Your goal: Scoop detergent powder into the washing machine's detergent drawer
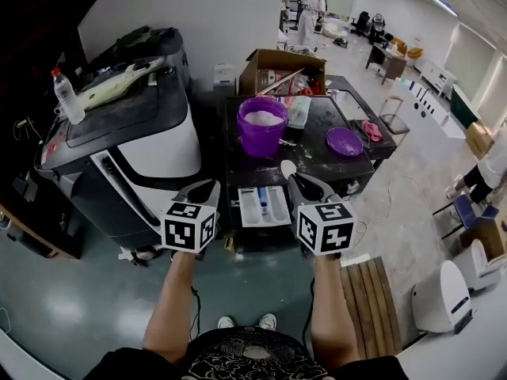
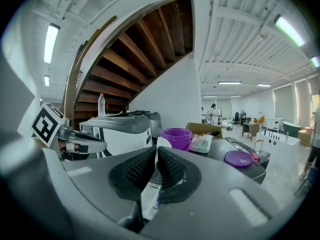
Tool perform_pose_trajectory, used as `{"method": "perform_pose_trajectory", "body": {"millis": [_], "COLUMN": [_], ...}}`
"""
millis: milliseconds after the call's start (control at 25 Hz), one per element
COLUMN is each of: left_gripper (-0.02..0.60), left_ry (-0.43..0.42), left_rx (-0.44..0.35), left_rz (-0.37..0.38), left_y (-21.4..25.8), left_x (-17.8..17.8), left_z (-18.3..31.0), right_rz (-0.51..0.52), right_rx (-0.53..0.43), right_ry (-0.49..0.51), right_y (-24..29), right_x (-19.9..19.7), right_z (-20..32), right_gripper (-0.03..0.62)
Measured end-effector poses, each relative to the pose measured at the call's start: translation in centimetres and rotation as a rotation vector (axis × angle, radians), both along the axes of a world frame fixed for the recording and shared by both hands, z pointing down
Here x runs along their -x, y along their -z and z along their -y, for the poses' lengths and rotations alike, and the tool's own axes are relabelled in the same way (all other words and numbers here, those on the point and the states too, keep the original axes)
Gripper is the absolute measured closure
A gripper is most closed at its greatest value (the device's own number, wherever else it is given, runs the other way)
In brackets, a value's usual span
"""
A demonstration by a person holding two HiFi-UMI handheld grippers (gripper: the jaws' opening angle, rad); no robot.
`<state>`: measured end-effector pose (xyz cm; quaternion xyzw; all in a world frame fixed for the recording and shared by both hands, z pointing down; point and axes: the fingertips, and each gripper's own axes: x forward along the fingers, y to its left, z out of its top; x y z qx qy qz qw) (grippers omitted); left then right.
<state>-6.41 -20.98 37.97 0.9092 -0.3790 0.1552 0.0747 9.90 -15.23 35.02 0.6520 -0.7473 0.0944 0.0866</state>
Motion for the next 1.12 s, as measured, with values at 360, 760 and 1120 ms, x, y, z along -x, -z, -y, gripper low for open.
{"method": "perform_pose_trajectory", "body": {"millis": [360,760,1120], "left_gripper": [0.578,0.578,0.577], "left_ry": [-0.025,-0.031,-0.026], "left_rx": [-0.022,-0.02,-0.023], "left_rz": [-0.013,-0.01,-0.01], "left_y": [1.3,1.2,1.3], "left_x": [0.1,0.2,0.1], "left_z": [-0.1,-0.4,-0.1], "right_rz": [-0.024,-0.02,-0.023], "right_rx": [0.014,0.013,0.017], "right_ry": [-0.028,-0.043,-0.045], "right_y": [-0.5,-0.7,-0.9], "right_x": [0.4,0.4,0.3], "right_z": [-0.7,-1.3,-1.4], "right_gripper": [0.559,0.559,0.559]}}
